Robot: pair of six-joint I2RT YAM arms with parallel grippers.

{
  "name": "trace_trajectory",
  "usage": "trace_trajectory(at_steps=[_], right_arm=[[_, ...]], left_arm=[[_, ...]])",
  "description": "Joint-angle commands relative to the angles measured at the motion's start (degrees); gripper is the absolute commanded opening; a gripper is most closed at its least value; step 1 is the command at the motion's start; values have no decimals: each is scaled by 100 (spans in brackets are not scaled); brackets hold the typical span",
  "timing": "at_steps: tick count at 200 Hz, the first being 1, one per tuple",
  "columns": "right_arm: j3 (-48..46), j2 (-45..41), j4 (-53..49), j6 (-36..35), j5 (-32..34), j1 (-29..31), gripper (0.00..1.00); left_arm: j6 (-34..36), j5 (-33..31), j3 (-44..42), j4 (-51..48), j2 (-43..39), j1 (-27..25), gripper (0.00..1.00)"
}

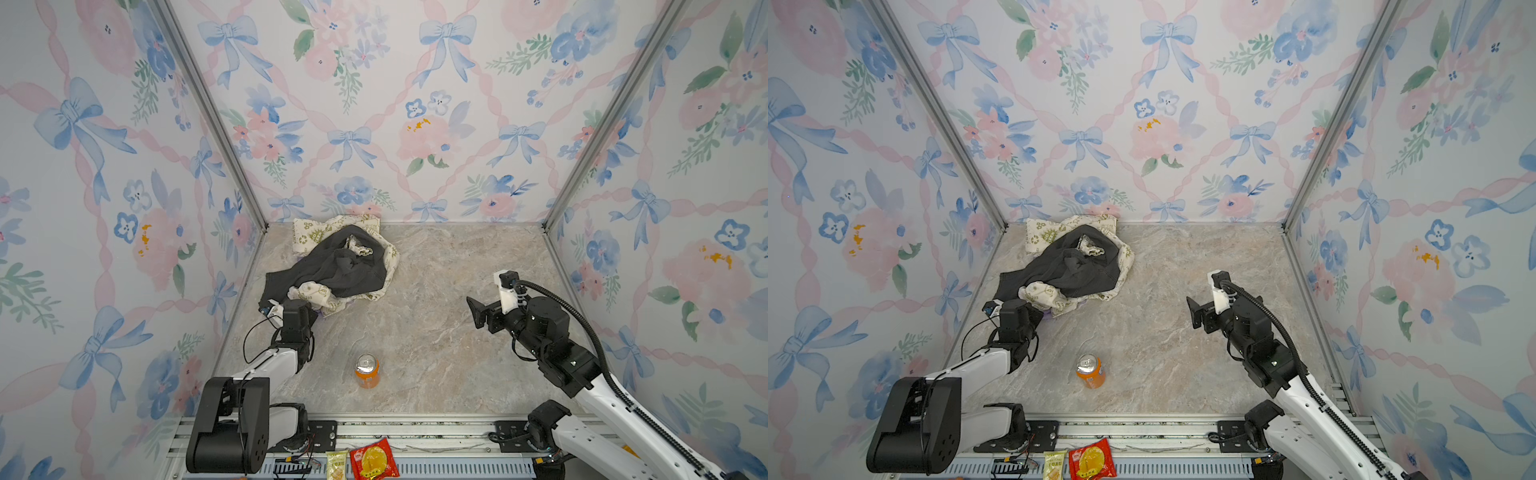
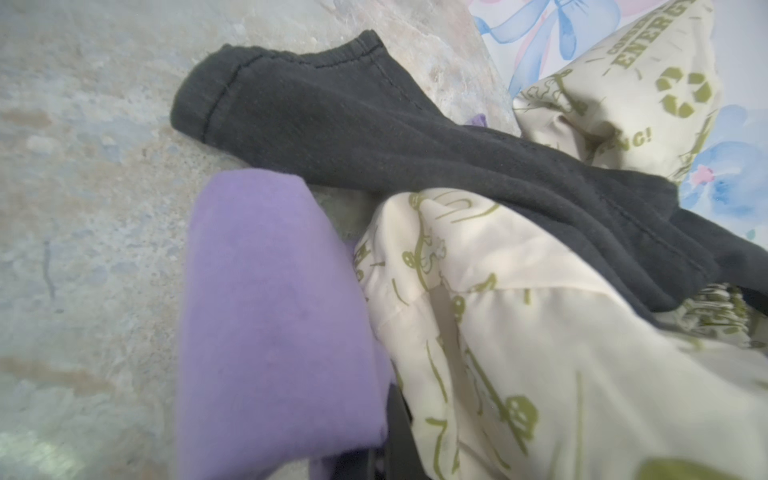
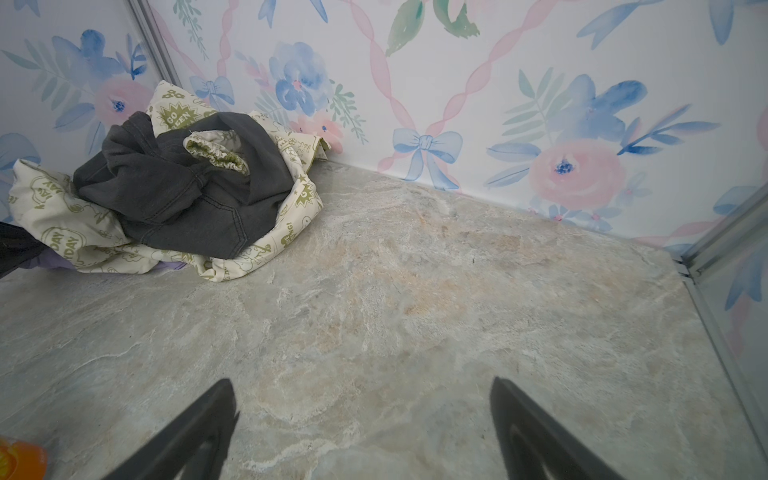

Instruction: Pick out a specific cloth from the pile

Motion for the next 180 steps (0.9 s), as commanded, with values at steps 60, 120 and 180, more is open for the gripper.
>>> trace_trajectory(at_steps=[60,120,180], right_arm=[[84,-117,-140,-118,106,54,97],[107,-109,-140,-118,91,54,97],[127,-187,-326,-133,62,55,97]], left_arm=[[185,-13,1354,-731,-649,34,0],[487,-182,2413,-1020,-684,34,0],[904,-244,3537,-1329,-483,34,0]])
